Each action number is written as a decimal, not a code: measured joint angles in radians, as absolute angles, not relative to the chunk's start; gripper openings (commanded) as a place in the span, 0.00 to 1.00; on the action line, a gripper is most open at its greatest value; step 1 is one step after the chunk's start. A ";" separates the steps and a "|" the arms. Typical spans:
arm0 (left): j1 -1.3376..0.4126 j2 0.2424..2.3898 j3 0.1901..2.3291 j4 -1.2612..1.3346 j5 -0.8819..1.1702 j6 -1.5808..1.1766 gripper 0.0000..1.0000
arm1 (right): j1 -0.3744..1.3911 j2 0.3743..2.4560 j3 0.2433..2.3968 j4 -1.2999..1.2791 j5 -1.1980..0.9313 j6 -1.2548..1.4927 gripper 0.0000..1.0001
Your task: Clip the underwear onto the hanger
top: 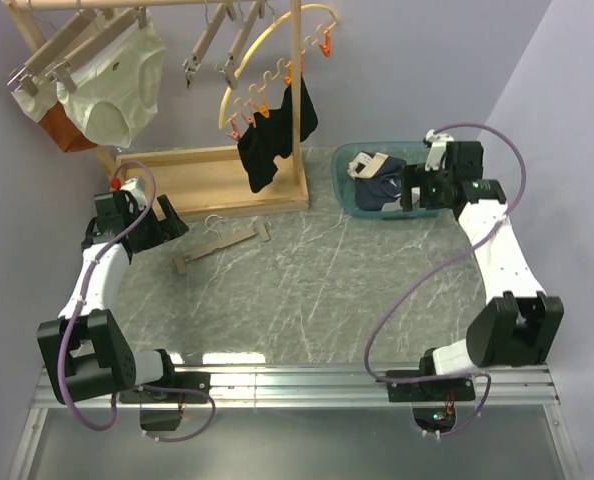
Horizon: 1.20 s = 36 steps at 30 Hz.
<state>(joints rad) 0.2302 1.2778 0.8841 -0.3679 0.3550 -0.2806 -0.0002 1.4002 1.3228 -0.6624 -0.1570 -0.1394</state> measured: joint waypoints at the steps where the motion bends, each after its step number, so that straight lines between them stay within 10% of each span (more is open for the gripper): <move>1: 0.230 1.278 0.891 -0.373 0.344 -0.261 0.99 | -0.009 1.426 1.349 -0.672 -0.152 -0.140 0.97; 23: 0.223 1.053 0.977 -0.446 0.666 -0.066 0.99 | -0.014 2.235 2.190 -0.680 -0.248 -0.147 0.83; 36: 0.221 1.054 0.986 -0.473 0.711 -0.099 0.98 | 0.037 2.379 2.170 -0.541 -0.196 -0.211 0.84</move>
